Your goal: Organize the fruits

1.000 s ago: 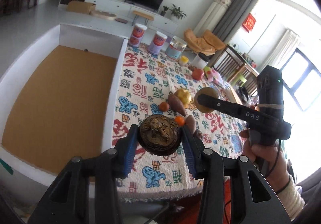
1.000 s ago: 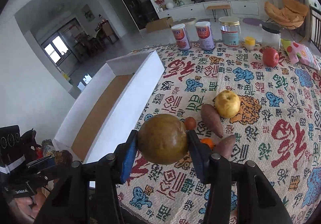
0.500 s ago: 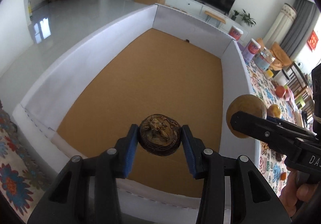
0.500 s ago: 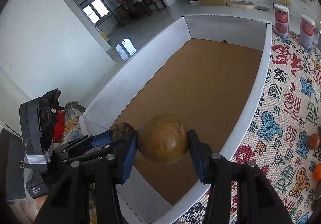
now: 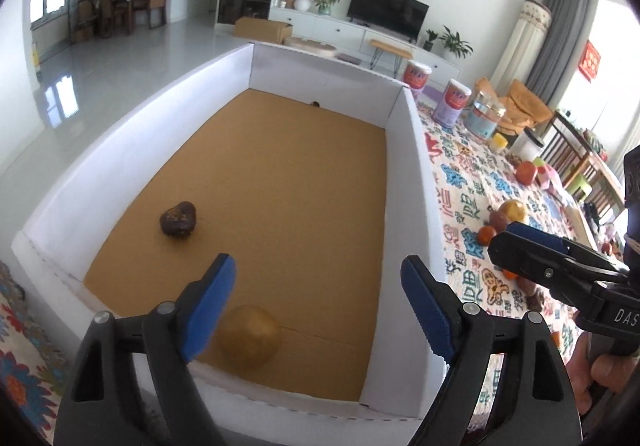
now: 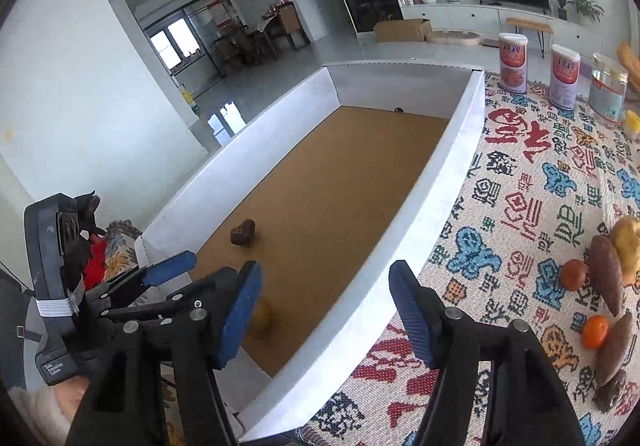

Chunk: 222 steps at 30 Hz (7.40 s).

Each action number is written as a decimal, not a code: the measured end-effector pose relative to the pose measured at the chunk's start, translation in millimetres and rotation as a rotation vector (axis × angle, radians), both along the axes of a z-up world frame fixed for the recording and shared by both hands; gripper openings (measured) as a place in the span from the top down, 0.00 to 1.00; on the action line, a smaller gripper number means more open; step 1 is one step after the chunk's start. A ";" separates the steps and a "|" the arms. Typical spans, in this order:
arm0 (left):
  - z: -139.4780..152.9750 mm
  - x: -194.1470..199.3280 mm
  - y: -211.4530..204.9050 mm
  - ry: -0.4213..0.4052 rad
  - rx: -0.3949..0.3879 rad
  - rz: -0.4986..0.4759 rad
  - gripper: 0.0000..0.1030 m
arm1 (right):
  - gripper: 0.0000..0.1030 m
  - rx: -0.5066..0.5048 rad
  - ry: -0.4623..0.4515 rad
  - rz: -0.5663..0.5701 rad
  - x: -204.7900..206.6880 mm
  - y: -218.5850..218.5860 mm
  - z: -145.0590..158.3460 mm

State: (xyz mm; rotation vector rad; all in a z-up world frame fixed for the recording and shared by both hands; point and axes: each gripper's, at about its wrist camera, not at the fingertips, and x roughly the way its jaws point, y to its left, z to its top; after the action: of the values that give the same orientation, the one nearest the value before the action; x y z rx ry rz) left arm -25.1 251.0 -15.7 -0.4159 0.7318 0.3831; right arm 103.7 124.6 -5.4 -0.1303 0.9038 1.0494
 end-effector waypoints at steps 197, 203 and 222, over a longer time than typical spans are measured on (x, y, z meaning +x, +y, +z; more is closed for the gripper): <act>-87.8 237.9 -156.1 0.139 -0.023 -0.397 0.04 | 0.00 -0.387 -0.017 -1.125 156.6 -396.9 -113.8; -96.9 247.3 -152.6 0.145 0.037 -0.383 0.26 | 0.00 -0.387 -0.017 -1.125 156.6 -396.9 -113.9; -75.2 176.4 -140.5 0.069 -0.018 -0.374 0.72 | 0.00 -0.371 -0.011 -1.129 155.2 -399.4 -113.0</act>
State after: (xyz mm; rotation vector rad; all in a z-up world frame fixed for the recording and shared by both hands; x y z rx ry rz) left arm 151.3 110.5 -90.8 -0.2756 0.8615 0.0387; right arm 258.8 -274.9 -118.4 0.0731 0.9519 -0.1679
